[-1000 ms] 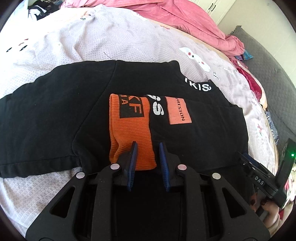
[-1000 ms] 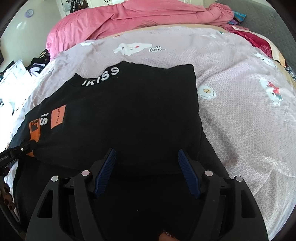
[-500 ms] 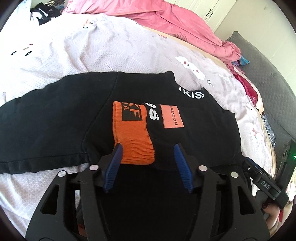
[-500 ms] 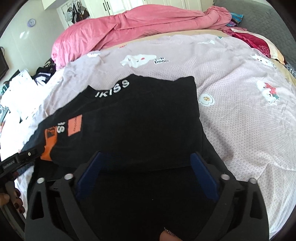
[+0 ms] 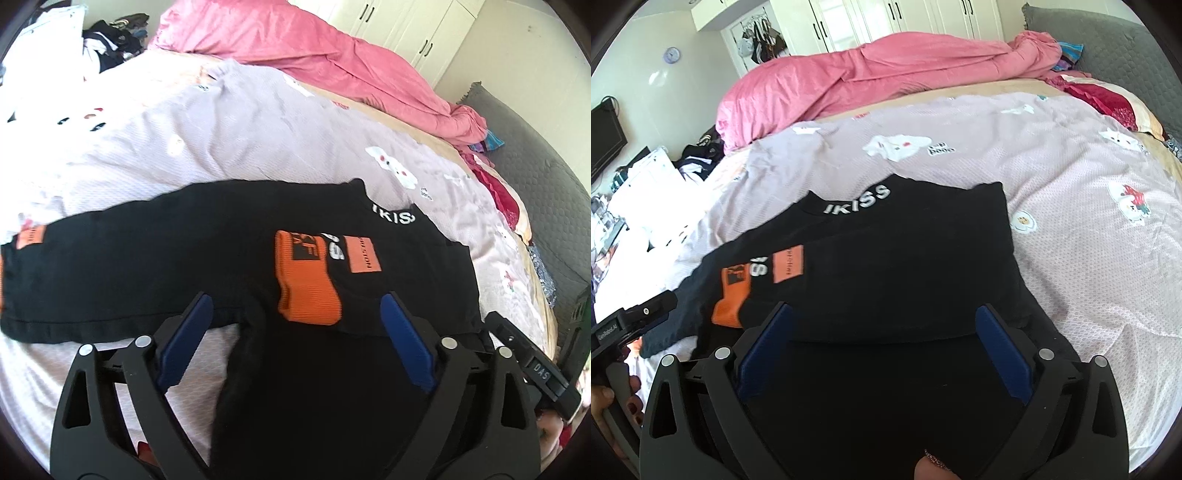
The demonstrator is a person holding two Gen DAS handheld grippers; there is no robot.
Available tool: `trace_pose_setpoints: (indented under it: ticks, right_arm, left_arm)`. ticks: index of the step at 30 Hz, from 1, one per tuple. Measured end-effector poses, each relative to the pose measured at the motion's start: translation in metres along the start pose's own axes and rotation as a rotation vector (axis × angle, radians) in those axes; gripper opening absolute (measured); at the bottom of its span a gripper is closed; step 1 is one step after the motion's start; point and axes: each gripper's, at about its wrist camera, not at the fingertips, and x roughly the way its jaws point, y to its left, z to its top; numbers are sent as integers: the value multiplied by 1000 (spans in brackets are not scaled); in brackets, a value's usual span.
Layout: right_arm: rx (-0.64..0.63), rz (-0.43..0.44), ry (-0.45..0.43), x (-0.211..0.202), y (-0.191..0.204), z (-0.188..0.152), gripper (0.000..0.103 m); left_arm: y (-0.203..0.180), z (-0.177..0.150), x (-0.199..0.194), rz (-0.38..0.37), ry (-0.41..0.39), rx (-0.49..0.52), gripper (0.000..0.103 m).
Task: Fold small clothes
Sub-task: 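Move the left gripper to the other sleeve's orange cuff and grasp it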
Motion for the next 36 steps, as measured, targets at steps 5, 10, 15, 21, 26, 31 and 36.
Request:
trace_pose_setpoints:
  ticks: [5,10,15,21,26,31,36]
  right_arm:
    - [-13,21,-21,-9,16,0,98]
    - [-39,34,-32,-15,34,-2,98]
    - [-66,54,-32,-17,53,-6,98]
    - [-100,84,-36,-21,77,-9,98]
    - [-125,121,-37,-21,101,-10,98]
    - [-157,157,-21,-16,126,-13,98]
    - [-208,189,-2,-10,154,-17,98]
  left_arm:
    - [16,-2,-17,15,-27,-23,90]
    - [30,-6,-31,29,-52,-45,91]
    - [51,-10,-46,48,-76,-82,92]
    - [76,-15,-63,68,-100,-130,92]
    - [98,-19,-74,85,-117,-175,92]
    - [117,-21,-85,101,-136,-208,92]
    - [139,-23,-95,125,-153,-248,92]
